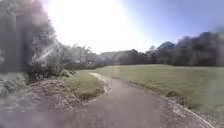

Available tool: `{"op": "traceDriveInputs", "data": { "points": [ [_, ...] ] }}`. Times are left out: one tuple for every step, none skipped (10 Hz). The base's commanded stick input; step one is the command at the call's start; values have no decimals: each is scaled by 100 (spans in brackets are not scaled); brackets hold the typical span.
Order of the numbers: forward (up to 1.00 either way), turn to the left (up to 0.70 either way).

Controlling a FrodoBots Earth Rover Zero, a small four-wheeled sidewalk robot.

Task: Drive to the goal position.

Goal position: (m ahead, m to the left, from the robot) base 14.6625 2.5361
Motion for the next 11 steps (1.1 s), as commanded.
{"op": "traceDriveInputs", "data": {
  "points": [
    [50, -18],
    [50, 0],
    [50, 0],
    [50, 0],
    [50, 0],
    [50, 0],
    [50, 0],
    [50, 0],
    [50, 0],
    [50, 0],
    [50, 0]
  ]
}}
